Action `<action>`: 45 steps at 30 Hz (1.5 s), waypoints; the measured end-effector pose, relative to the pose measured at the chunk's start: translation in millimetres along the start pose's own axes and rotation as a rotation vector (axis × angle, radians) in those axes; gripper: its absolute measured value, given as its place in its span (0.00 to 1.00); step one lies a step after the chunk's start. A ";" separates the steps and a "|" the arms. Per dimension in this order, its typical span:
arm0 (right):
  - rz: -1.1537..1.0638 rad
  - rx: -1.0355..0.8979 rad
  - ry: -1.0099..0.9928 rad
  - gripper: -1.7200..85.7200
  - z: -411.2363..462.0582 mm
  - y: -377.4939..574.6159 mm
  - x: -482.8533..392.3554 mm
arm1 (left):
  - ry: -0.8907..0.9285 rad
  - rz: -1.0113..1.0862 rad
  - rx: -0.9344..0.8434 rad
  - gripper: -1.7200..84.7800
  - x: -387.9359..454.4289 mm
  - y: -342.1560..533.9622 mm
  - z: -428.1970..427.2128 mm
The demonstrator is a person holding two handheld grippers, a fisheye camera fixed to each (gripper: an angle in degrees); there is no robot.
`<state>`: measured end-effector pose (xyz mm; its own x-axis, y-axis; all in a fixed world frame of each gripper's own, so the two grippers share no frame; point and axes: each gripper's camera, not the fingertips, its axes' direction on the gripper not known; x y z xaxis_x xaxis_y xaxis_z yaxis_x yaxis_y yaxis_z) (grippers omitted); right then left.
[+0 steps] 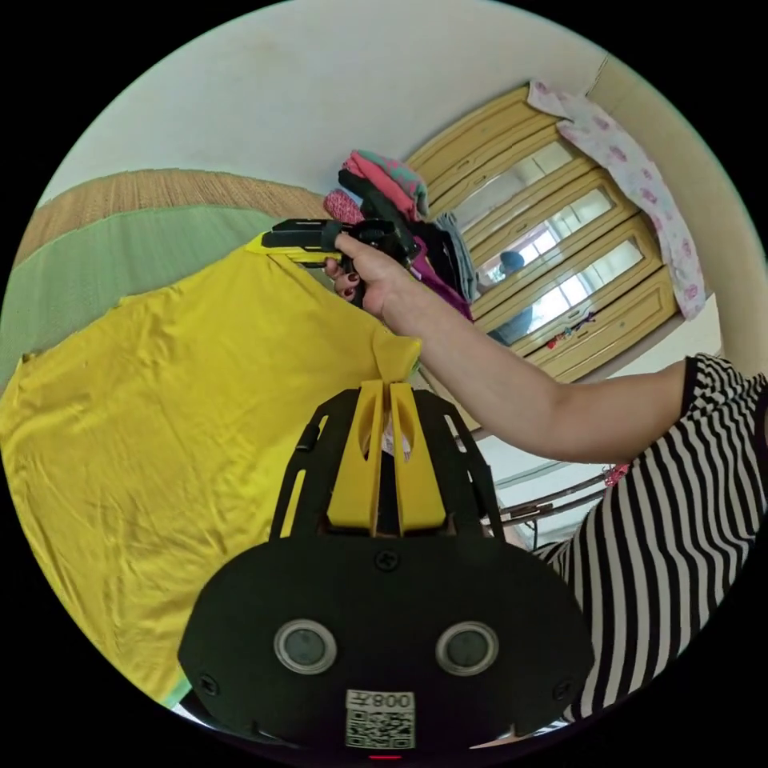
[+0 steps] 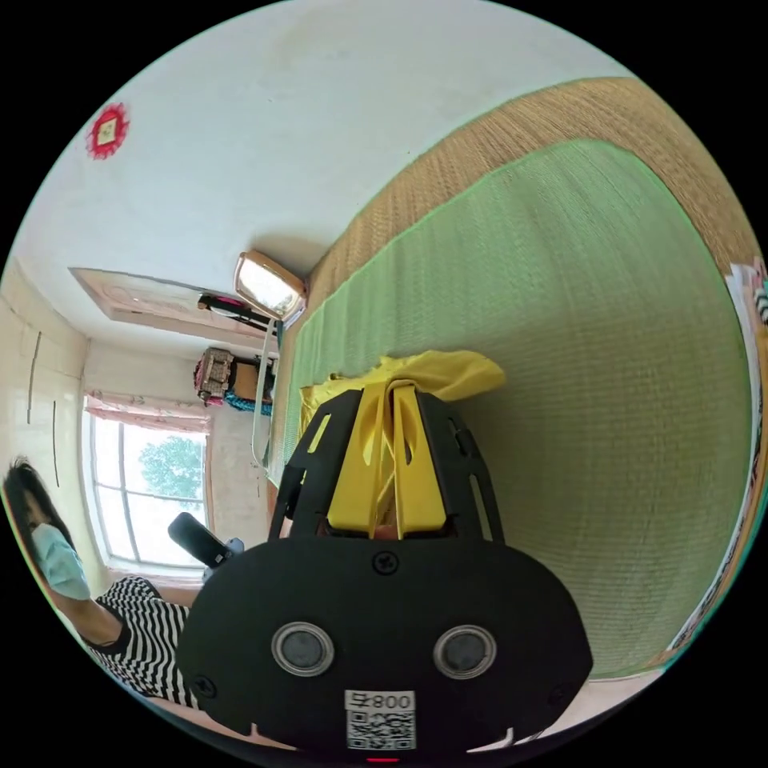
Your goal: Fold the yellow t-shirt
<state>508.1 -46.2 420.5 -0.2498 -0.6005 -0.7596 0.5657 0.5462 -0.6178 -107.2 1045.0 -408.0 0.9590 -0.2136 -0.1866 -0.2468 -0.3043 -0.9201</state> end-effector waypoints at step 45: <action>-0.573 -0.614 0.532 0.05 668.2 27.9 -524.5 | 0.016 -0.855 0.713 0.04 -256.7 495.5 -465.1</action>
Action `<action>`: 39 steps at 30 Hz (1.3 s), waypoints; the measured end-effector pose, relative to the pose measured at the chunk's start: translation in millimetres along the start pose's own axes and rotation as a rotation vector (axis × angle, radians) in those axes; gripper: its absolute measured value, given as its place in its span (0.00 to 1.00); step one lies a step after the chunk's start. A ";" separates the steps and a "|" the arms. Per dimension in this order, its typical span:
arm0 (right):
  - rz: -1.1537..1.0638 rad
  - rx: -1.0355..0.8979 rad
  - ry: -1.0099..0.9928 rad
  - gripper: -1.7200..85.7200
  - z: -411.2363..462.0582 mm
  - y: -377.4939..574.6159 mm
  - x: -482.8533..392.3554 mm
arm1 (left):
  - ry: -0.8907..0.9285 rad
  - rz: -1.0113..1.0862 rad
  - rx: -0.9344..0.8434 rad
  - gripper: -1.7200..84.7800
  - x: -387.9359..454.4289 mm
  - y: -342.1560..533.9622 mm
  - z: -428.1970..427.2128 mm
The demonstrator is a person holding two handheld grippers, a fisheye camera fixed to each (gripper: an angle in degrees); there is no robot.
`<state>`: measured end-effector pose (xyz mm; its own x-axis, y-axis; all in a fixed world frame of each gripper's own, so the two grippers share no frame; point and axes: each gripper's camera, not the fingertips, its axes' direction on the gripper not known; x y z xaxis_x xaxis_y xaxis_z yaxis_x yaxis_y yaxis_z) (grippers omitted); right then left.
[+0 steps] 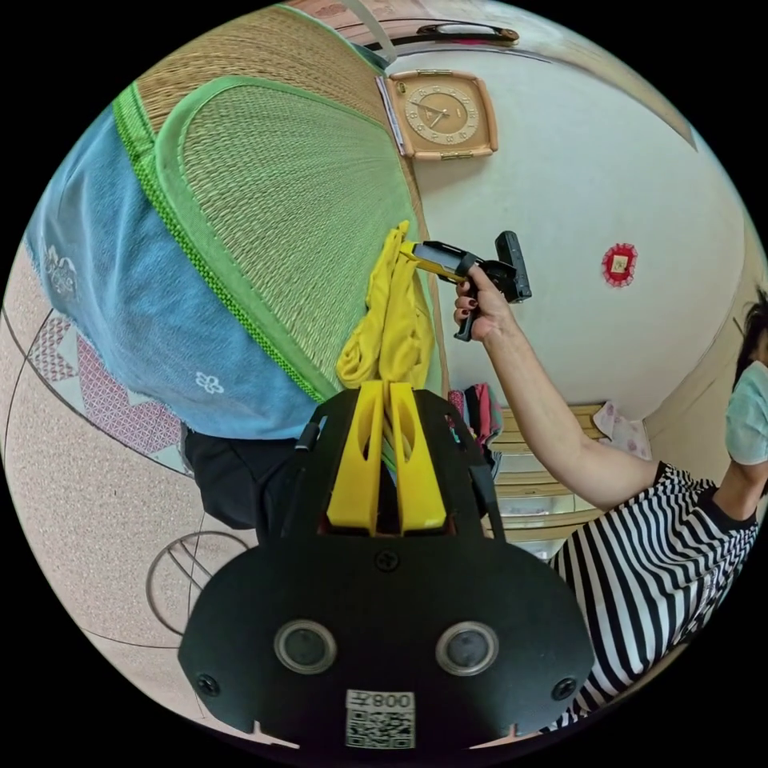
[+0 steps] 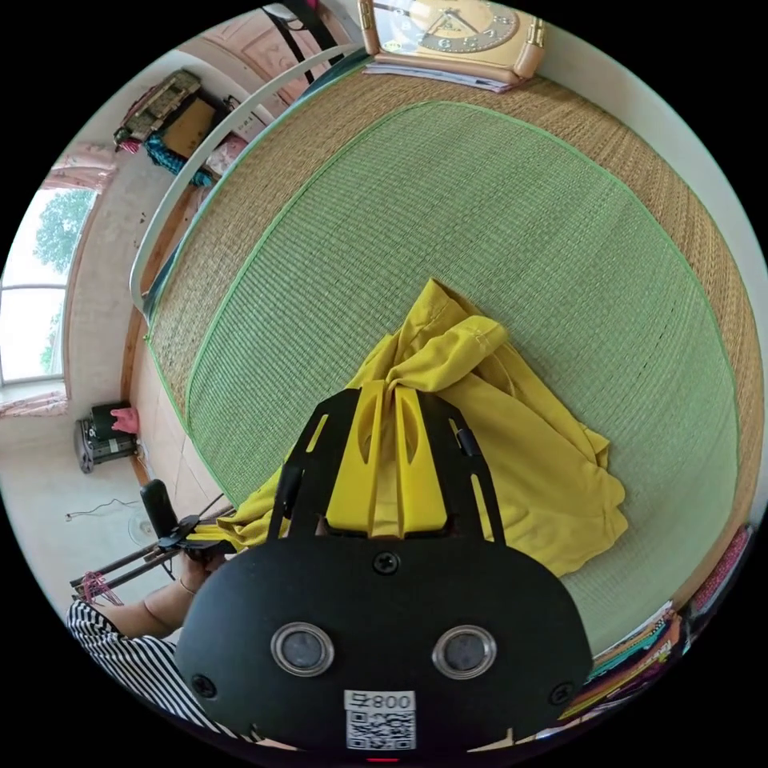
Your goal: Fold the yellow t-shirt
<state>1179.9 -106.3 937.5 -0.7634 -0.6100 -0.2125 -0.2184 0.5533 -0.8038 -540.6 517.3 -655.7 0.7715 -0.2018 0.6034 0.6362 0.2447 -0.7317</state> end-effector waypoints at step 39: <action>-0.346 -0.146 0.263 0.11 60.3 234.4 -207.9 | -0.355 0.371 -0.136 0.05 71.7 -49.9 -61.7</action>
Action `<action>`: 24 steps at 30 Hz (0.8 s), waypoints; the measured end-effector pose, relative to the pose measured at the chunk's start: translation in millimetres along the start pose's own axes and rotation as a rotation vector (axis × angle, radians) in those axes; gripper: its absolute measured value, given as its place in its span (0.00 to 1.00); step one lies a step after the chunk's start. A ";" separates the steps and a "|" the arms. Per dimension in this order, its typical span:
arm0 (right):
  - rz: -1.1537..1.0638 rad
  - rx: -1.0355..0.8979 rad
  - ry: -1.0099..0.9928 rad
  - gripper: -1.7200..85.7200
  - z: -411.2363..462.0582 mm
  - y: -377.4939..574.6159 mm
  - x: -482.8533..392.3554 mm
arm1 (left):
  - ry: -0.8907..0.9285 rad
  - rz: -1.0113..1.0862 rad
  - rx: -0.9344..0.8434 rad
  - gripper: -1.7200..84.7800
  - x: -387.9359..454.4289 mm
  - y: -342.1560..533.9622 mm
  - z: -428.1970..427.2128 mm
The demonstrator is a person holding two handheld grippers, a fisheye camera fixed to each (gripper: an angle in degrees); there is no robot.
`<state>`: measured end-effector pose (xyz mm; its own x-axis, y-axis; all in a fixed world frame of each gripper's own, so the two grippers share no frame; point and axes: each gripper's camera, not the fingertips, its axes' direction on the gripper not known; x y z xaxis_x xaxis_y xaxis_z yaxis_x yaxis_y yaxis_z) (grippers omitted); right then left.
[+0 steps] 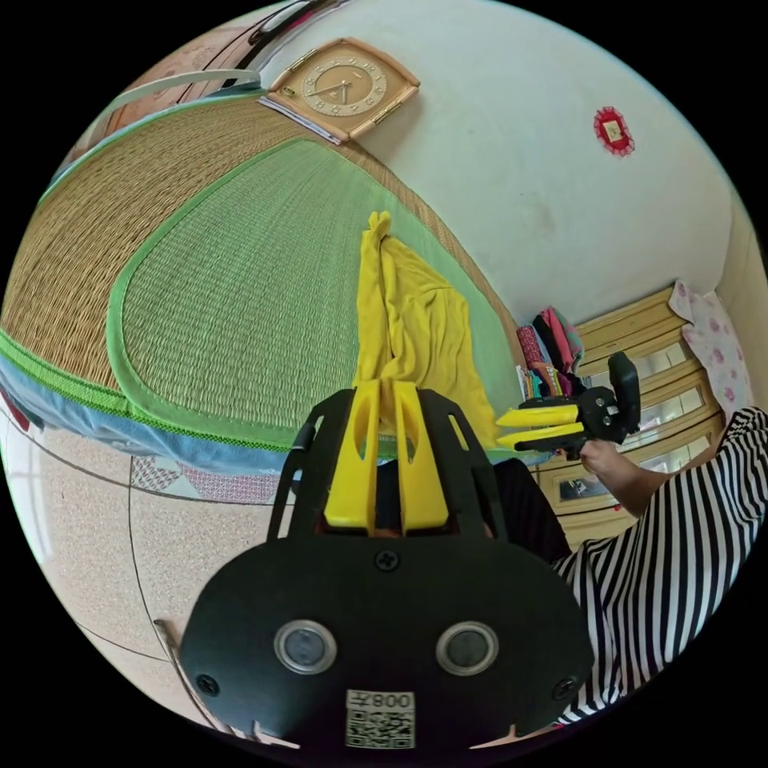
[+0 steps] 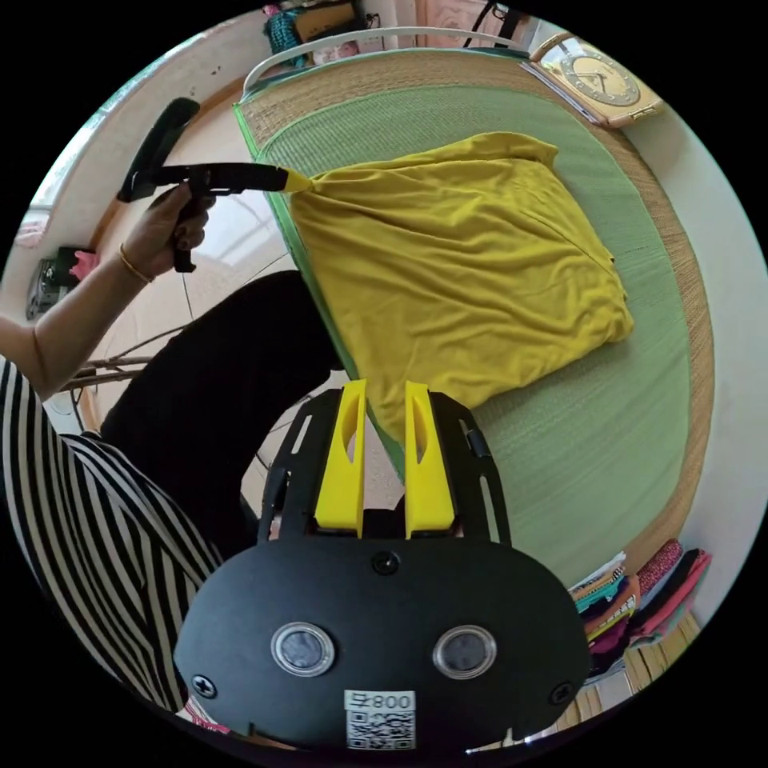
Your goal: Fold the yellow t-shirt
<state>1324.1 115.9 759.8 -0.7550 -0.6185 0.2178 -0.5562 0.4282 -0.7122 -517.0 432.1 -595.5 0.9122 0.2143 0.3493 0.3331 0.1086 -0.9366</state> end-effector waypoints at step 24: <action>0.039 -0.011 0.041 0.04 40.9 96.8 -31.5 | -0.086 -0.015 -0.086 0.03 64.1 -30.9 11.8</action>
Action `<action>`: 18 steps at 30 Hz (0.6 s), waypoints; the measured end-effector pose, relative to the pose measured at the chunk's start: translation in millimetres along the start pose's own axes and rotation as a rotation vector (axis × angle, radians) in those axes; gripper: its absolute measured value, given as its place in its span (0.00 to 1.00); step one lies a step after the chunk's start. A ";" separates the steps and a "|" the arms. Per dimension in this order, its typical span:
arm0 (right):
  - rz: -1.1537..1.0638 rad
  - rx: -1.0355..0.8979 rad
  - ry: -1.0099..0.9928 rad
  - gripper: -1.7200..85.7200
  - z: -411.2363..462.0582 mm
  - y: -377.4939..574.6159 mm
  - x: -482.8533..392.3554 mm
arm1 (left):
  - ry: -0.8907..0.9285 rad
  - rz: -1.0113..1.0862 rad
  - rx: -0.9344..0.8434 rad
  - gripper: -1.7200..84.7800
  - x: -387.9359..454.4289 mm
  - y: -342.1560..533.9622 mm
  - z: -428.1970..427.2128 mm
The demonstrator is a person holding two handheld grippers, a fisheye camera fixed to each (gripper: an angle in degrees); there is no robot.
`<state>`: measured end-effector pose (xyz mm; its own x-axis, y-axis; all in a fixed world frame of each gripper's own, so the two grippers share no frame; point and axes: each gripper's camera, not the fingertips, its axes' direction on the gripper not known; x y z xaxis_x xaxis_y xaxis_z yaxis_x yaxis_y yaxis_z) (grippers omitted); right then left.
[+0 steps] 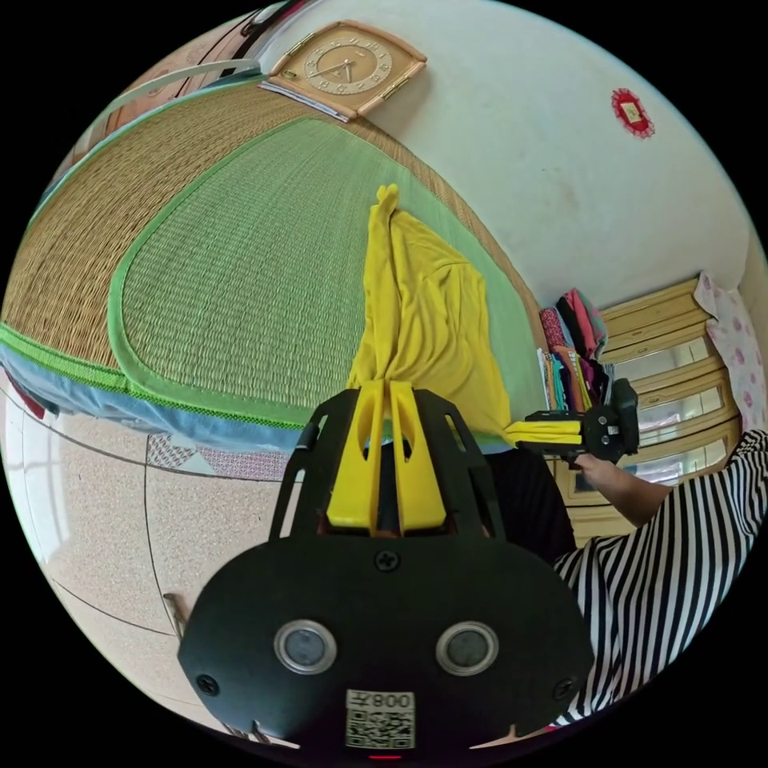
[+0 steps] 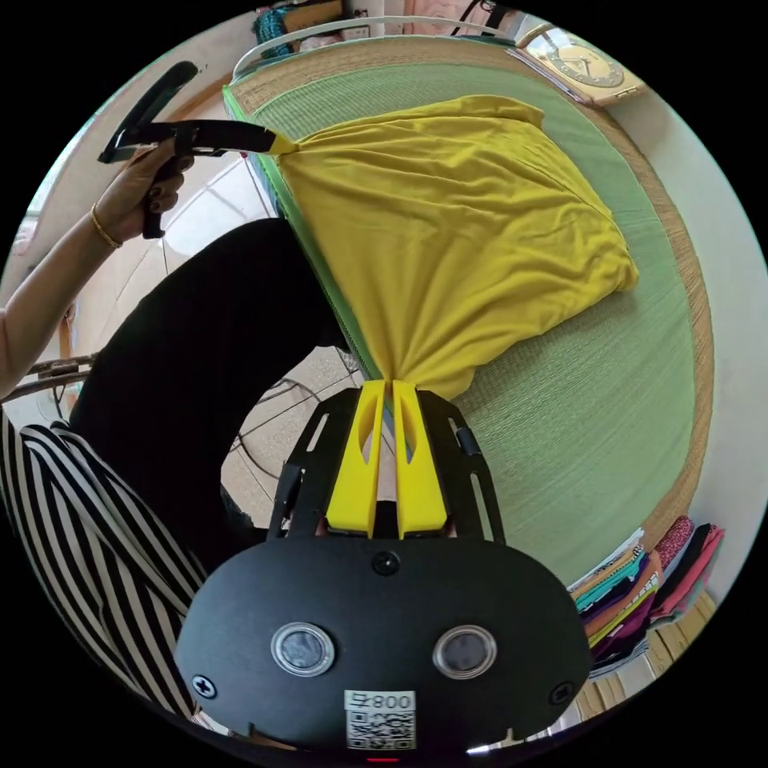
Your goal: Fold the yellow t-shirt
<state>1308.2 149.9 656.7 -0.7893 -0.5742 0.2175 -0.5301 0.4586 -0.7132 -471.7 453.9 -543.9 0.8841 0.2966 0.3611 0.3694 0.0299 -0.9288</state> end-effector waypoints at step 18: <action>0.179 0.101 -0.130 0.02 18.9 88.5 73.2 | -0.065 0.016 -0.006 0.02 54.9 -41.8 25.1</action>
<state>1209.5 135.6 596.9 -0.8180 -0.5752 -0.0013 -0.3464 0.4945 -0.7972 -445.8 493.0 -487.3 0.8696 0.3582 0.3399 0.3573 0.0185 -0.9338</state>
